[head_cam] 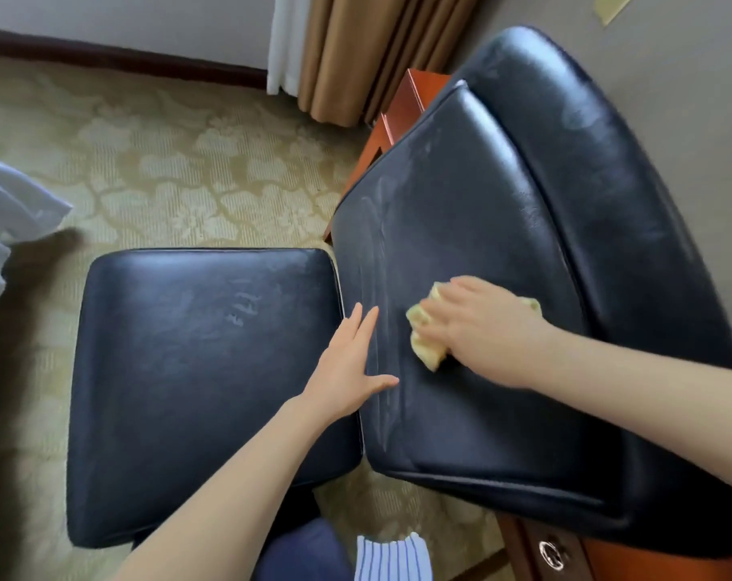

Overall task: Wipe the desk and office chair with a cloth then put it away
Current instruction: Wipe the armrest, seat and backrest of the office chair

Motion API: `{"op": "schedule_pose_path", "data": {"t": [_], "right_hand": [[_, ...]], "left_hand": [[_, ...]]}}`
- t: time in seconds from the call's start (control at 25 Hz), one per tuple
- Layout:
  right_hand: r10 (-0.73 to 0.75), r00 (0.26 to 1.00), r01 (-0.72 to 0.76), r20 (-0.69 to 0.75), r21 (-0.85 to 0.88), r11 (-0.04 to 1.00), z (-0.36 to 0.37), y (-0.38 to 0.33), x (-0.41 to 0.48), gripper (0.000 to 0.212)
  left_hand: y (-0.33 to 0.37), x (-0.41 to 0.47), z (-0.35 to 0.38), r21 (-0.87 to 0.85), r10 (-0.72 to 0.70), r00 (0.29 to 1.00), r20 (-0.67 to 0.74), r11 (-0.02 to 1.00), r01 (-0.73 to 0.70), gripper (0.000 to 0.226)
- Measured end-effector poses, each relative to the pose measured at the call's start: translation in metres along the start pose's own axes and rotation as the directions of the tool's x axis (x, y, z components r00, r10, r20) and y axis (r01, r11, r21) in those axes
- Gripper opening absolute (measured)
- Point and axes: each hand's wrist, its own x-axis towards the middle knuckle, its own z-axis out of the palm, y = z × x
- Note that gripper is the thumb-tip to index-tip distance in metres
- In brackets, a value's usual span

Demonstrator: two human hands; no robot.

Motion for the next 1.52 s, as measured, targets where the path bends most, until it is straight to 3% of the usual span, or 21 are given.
{"op": "schedule_pose_path", "data": {"t": [0.2, 0.36, 0.44, 0.52, 0.68, 0.76, 0.92, 1.04, 1.28, 1.4, 1.52], "right_hand": [[-0.212, 0.977, 0.211, 0.004, 0.068, 0.975, 0.011, -0.017, -0.07, 0.029], [-0.206, 0.972, 0.204, -0.111, -0.026, 0.979, 0.005, 0.021, -0.064, 0.053], [-0.152, 0.985, 0.145, -0.085, -0.078, 0.986, -0.002, 0.051, -0.034, 0.076], [-0.048, 0.996, 0.04, -0.073, -0.103, 0.994, -0.013, 0.078, 0.004, 0.077], [0.22, 0.96, -0.241, -0.173, -0.113, 0.964, -0.012, 0.096, 0.074, 0.041], [0.241, 0.959, -0.261, -0.15, -0.134, 0.956, -0.005, 0.076, 0.096, 0.033], [0.01, 1.0, -0.011, -0.009, -0.13, 0.991, 0.013, 0.024, 0.08, 0.043], [-0.083, 0.996, 0.085, 0.045, -0.054, 0.995, 0.019, -0.008, 0.039, 0.041], [-0.286, 0.958, 0.285, 0.013, 0.056, 0.957, 0.003, -0.015, -0.074, 0.027], [-0.281, 0.958, 0.282, -0.061, 0.016, 0.959, -0.019, 0.029, -0.094, 0.036], [-0.202, 0.979, 0.2, -0.015, -0.085, 0.976, -0.041, 0.093, -0.085, 0.088]], "left_hand": [[-0.004, 0.01, 0.021, -0.089, -0.117, 0.978, 0.17, 0.987, 0.133, 0.115], [-0.007, 0.013, 0.036, -0.074, -0.119, 0.974, 0.193, 0.988, 0.136, 0.126], [-0.009, 0.014, 0.039, -0.079, -0.112, 0.979, 0.17, 0.989, 0.127, 0.129], [-0.011, 0.015, 0.041, -0.059, -0.103, 0.983, 0.154, 0.992, 0.113, 0.13], [-0.012, 0.018, 0.042, -0.067, -0.086, 0.987, 0.135, 0.993, 0.096, 0.13], [-0.014, 0.019, 0.043, -0.082, -0.077, 0.99, 0.122, 0.993, 0.087, 0.13], [-0.021, 0.017, 0.037, -0.136, -0.067, 0.989, 0.13, 0.987, 0.084, 0.124], [-0.028, 0.017, 0.023, -0.188, -0.047, 0.992, 0.12, 0.98, 0.07, 0.113], [-0.003, 0.018, -0.005, -0.324, 0.055, 0.998, -0.039, 0.944, -0.065, 0.112], [0.028, 0.024, -0.013, -0.278, 0.171, 0.984, -0.046, 0.944, -0.177, 0.117], [0.054, 0.034, -0.02, -0.153, 0.229, 0.973, -0.03, 0.961, -0.231, 0.12]]}}
